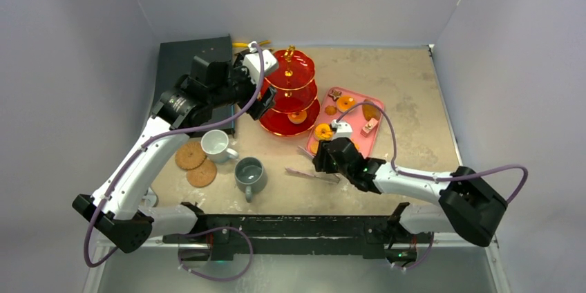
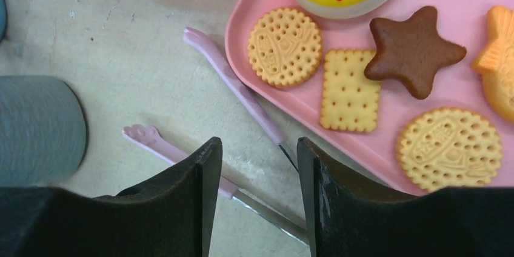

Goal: Serve the afternoon tea
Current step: Pick up the clamp from the center of the board.

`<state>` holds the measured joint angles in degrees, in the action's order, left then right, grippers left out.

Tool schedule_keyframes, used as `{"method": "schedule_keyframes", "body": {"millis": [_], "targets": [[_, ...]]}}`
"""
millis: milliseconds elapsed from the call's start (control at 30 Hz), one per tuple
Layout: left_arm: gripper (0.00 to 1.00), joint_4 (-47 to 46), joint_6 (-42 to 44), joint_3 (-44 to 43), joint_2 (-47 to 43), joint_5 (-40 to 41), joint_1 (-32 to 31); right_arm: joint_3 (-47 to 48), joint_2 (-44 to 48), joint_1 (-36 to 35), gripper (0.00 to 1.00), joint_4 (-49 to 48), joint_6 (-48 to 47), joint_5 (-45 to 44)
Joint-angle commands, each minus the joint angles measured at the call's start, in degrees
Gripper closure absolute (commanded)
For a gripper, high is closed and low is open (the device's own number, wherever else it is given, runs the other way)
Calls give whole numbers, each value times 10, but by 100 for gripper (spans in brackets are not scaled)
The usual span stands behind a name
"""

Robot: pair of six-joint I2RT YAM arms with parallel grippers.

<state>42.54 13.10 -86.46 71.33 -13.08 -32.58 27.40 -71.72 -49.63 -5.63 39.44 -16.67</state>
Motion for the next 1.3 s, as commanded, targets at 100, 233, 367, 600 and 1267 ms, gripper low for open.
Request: {"method": "schedule_keyframes", "body": {"millis": [100,233,367,600,1267], "targets": [[24,-1,8,-13,-15,-13,4,0,-32,-12,48,-7,30,19],[25,1,9,-13,-16,-15,4,22,-74,-15,49,-9,26,20],[25,4,17,-11,-17,-18,4,33,-102,-25,50,-20,22,17],[29,8,41,4,-23,-59,4,42,-103,-48,75,-10,15,-9],[35,130,517,76,-62,-184,-95,320,37,-62,100,323,-198,33]]}}
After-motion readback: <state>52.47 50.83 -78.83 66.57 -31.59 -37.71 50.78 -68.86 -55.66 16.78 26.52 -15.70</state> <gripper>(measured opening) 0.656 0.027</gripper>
